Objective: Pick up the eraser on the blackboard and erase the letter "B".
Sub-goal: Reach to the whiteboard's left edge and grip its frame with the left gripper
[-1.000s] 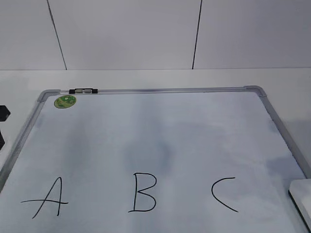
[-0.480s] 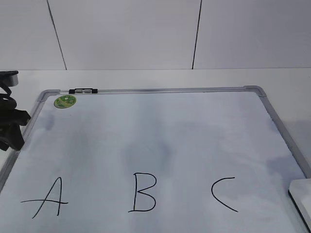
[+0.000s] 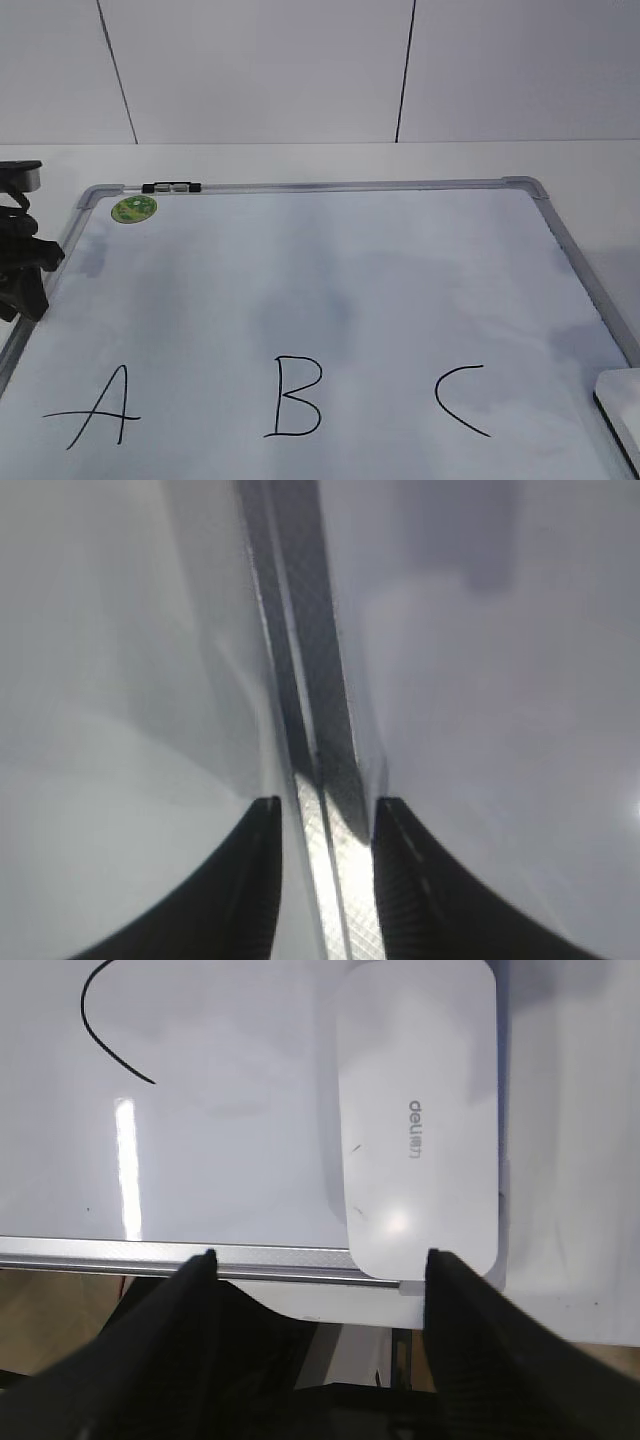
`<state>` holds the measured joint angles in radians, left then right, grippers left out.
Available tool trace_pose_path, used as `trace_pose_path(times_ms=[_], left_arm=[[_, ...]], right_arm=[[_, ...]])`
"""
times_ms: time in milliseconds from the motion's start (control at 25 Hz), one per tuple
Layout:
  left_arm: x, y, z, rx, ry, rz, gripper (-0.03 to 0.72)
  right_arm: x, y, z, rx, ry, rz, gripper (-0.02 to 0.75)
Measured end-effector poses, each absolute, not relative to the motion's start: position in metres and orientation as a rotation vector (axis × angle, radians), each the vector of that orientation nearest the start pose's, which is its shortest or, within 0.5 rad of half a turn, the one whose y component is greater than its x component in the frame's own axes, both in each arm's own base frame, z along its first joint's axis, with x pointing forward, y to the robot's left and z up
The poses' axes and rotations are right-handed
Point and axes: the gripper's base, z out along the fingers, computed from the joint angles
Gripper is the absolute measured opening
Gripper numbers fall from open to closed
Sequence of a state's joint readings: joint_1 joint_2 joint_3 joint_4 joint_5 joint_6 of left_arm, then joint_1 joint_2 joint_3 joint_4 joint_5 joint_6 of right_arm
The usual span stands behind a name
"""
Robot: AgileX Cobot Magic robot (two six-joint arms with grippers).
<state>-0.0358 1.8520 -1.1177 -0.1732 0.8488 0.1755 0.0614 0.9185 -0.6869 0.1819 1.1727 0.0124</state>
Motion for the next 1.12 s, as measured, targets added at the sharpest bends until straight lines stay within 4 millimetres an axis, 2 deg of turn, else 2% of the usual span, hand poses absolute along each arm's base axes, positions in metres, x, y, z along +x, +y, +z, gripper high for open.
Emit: trace_pose_path(times_ms=[160, 1120], left_arm=[[0.3361, -0.0236, 0.1540, 0.145, 3.066, -0.194, 0.239], [0.3385, -0.0215, 0.1541, 0.134, 3.042, -0.181, 0.239]], right_arm=[[0.1323, 0.0233, 0.2698, 0.001, 2.883, 0.269, 0.484], [0.1323, 0.0233, 0.2698, 0.000, 2.884, 0.269, 0.484]])
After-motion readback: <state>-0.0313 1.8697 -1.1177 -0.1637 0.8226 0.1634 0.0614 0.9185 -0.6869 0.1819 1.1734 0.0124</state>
